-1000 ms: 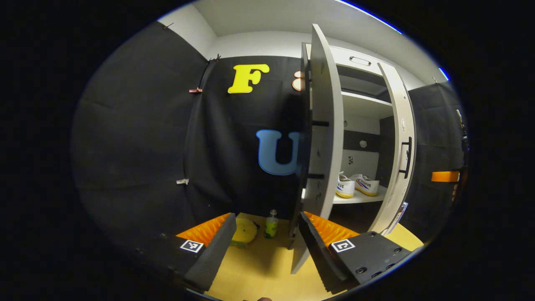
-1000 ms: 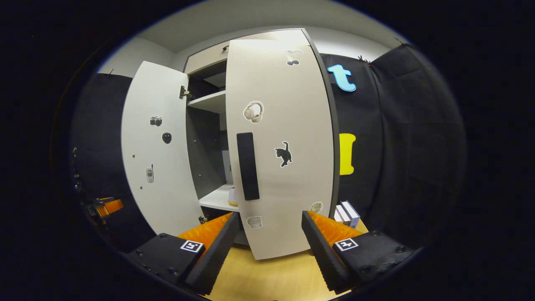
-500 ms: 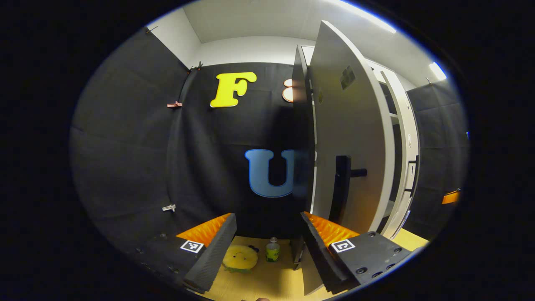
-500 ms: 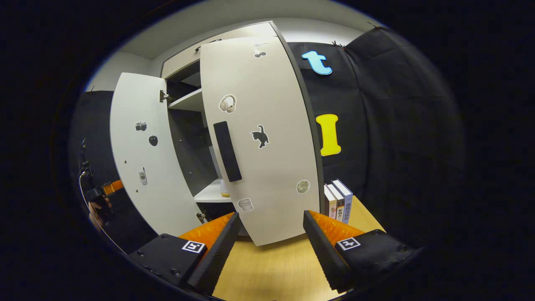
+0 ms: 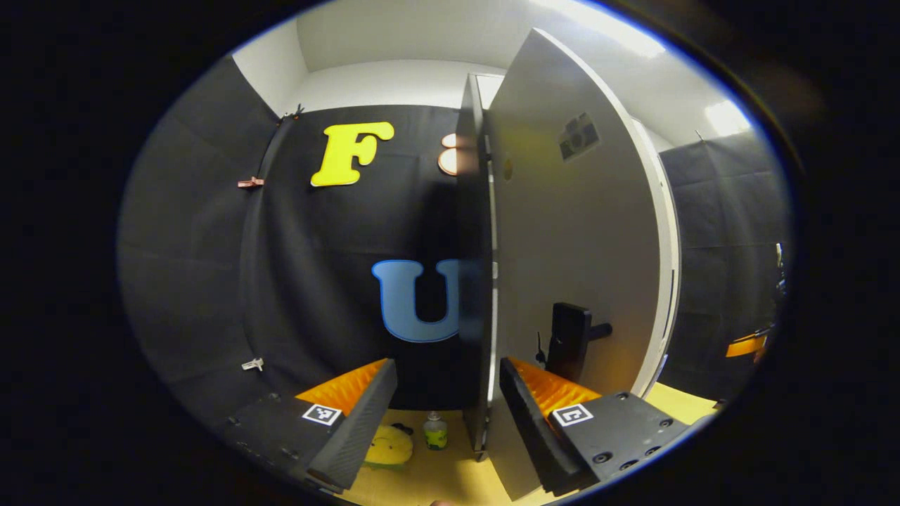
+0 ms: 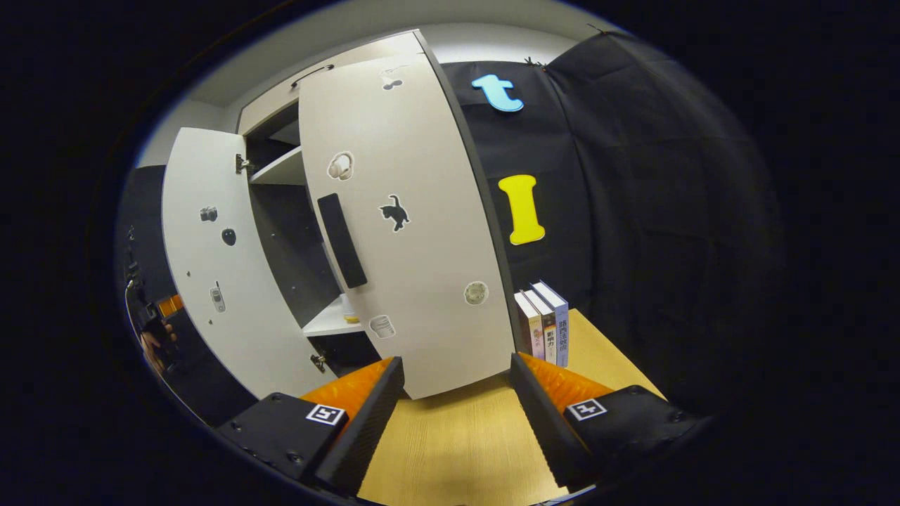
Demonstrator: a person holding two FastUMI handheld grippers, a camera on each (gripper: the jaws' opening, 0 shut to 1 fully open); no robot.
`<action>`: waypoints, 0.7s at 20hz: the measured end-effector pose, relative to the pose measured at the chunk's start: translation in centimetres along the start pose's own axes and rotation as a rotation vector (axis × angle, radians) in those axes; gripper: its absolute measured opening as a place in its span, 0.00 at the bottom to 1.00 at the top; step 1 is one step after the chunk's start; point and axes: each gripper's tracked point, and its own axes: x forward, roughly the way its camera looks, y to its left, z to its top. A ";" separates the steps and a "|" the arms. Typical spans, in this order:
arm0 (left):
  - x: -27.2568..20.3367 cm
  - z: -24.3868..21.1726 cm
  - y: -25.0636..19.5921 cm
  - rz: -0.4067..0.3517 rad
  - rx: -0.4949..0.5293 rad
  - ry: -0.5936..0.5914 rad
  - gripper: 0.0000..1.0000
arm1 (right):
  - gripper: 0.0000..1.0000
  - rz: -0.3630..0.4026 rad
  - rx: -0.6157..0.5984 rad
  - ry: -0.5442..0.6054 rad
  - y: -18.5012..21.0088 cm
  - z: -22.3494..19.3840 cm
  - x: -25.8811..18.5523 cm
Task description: Grab one shoe with the right hand and put it into the shoe cabinet, grab the other shoe with the left hand and put it into the shoe cabinet; then close the right door with the right hand and the left door with the left hand.
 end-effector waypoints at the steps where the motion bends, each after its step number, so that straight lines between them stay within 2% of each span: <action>1: 0.0 -0.3 -1.1 -0.016 -0.017 0.002 0.93 | 0.98 -0.006 0.016 -0.004 -0.2 0.0 -0.1; 4: 0.3 -0.3 -3.4 -0.018 -0.042 0.002 0.93 | 0.98 -0.012 0.031 0.001 -0.4 -0.1 0.3; 7: 0.5 -1.3 -4.2 0.054 -0.055 0.060 0.93 | 0.98 -0.011 0.001 -0.022 0.1 0.4 0.2; 9: 0.7 -1.2 -5.2 0.067 -0.061 0.057 0.93 | 0.98 0.000 -0.015 -0.027 0.6 0.2 0.0; 14: 2.3 -1.5 -9.4 0.004 -0.087 0.056 0.93 | 0.98 0.034 -0.023 -0.010 2.0 -0.9 -0.1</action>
